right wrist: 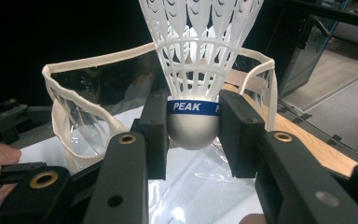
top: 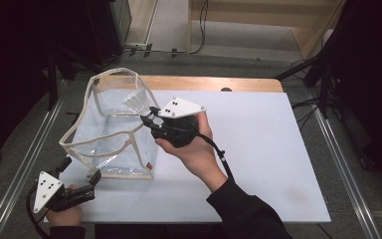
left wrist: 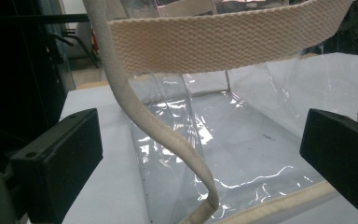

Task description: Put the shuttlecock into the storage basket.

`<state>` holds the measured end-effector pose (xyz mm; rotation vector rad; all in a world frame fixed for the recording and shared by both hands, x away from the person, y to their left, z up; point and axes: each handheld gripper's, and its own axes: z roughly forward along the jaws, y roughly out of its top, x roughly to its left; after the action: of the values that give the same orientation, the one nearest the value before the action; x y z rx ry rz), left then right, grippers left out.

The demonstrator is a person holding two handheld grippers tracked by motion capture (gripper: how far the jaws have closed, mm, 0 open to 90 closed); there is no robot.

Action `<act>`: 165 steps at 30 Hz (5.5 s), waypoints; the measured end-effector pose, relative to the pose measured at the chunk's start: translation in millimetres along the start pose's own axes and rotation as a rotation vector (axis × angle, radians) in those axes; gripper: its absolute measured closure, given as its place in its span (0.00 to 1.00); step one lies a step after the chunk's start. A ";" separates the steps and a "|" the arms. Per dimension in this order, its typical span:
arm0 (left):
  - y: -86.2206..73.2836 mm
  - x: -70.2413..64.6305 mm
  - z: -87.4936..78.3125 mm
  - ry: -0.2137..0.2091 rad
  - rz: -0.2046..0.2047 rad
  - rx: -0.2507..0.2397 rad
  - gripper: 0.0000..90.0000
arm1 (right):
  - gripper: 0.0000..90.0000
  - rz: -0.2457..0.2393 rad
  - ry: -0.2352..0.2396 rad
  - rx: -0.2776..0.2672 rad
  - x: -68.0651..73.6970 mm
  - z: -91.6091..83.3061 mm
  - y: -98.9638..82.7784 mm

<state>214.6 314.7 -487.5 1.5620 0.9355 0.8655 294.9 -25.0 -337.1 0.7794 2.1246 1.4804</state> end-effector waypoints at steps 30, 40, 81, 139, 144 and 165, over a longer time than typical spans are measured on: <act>0.0 0.3 -0.3 -0.001 0.003 0.000 0.00 | 0.70 -0.013 0.029 -0.006 9.5 18.6 11.1; 0.0 0.2 -0.2 -0.001 0.002 0.000 0.00 | 0.70 -0.013 0.034 0.001 10.7 25.3 12.5; 0.2 0.7 0.3 -0.003 -0.003 -0.001 0.00 | 0.70 -0.001 0.055 0.038 20.1 61.4 22.7; 0.2 0.3 0.4 -0.004 -0.003 -0.001 0.00 | 0.00 0.041 0.121 0.007 3.7 29.1 7.8; 0.2 0.2 0.5 -0.004 -0.003 -0.001 0.00 | 0.00 0.046 0.109 0.009 -0.4 24.1 2.9; 0.2 0.0 0.6 -0.004 0.002 0.004 0.00 | 0.00 0.069 0.057 0.021 -18.1 3.2 -22.9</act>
<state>215.2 314.4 -487.4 1.5678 0.9334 0.8627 305.9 -41.0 -359.2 0.8355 2.1781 1.5351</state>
